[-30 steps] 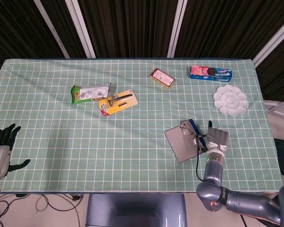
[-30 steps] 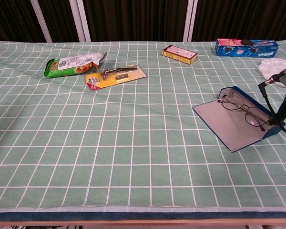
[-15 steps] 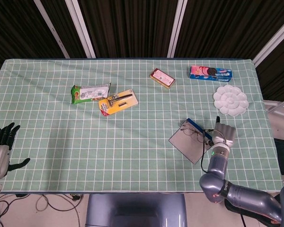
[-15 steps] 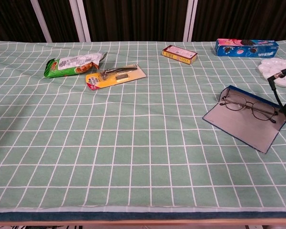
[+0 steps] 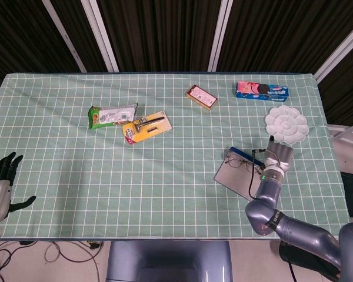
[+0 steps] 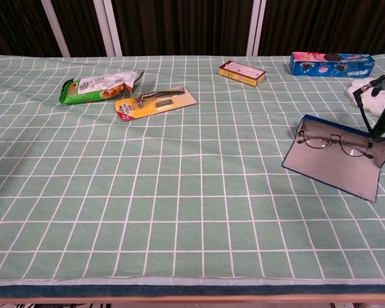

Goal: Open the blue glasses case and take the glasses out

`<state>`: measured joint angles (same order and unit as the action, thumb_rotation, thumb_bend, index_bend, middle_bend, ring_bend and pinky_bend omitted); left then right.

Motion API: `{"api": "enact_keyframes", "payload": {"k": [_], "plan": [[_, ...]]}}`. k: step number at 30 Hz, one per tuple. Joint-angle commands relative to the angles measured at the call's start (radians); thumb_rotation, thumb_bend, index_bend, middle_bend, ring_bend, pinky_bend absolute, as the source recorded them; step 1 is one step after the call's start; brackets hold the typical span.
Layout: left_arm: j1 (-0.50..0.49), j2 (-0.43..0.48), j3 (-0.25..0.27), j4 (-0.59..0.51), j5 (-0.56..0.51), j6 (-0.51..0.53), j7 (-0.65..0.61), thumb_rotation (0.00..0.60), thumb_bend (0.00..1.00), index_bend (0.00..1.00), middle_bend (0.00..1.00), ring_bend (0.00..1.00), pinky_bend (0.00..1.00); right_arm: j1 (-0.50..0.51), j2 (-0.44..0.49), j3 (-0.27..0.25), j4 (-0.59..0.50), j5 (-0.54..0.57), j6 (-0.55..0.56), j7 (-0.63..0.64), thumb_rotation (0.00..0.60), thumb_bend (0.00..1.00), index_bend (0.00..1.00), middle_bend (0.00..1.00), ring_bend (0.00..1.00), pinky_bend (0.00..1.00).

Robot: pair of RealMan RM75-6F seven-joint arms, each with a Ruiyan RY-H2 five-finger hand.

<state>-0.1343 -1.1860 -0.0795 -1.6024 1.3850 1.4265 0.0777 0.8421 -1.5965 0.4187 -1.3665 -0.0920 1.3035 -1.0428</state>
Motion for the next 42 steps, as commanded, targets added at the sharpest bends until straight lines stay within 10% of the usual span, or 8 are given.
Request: {"api": "enact_keyframes", "payload": {"k": [1,20,42], "plan": [[0.0,0.0,-0.002,-0.002,-0.005,0.0,0.004,0.6,0.01,0.0,0.0,0.0,0.0,0.023,-0.023,0.015,0.047,0.007,-0.025,-0.014,0.6,0.36,0.11,0.9,0.96,1.0],[-0.001,0.002,-0.003,-0.009,-0.013,-0.011,0.004,0.6,0.01,0.0,0.0,0.0,0.0,0.027,-0.01,0.143,-0.085,0.053,-0.013,0.083,0.6,0.36,0.35,0.91,0.97,1.0],[-0.003,0.007,0.003,-0.014,-0.013,-0.023,0.01,0.6,0.01,0.0,0.0,0.0,0.0,0.022,-0.014,0.158,-0.085,0.132,-0.011,0.123,0.6,0.36,0.36,0.91,0.97,1.0]]}}
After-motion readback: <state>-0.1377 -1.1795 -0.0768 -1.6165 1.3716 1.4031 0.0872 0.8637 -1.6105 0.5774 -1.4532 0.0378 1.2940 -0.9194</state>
